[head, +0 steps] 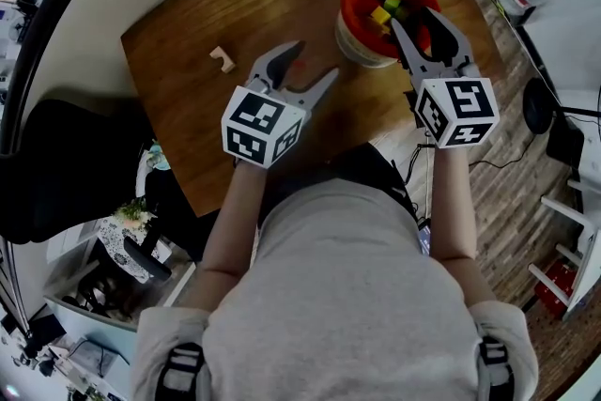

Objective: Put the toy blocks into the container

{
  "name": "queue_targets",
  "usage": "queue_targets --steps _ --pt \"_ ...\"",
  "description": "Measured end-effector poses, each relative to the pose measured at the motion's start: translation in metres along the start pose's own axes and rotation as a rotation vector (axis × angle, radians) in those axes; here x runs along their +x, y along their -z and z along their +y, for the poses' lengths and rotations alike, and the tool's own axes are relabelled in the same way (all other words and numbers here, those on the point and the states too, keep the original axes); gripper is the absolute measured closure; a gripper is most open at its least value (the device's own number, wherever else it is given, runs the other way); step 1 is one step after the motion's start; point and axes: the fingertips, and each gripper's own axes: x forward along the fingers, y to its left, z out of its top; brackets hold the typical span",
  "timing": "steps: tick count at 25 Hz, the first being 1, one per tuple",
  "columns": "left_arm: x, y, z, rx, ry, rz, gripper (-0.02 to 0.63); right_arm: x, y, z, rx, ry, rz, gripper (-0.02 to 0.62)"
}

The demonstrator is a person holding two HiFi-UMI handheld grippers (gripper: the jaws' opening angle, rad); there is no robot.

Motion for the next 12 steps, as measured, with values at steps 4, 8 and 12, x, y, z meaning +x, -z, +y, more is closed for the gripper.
queue_targets --steps 4,8,12 --pt "-0.006 0.008 0.007 -0.017 -0.024 0.011 0.327 0.0 0.0 0.033 0.005 -0.08 -0.009 0.399" --pt "-0.016 0.02 0.019 -0.047 -0.063 0.027 0.327 0.005 0.007 0.07 0.009 -0.167 0.002 0.4" --pt "-0.023 0.035 0.029 -0.07 -0.093 0.053 0.327 0.011 0.022 0.094 0.007 -0.226 0.043 0.4"
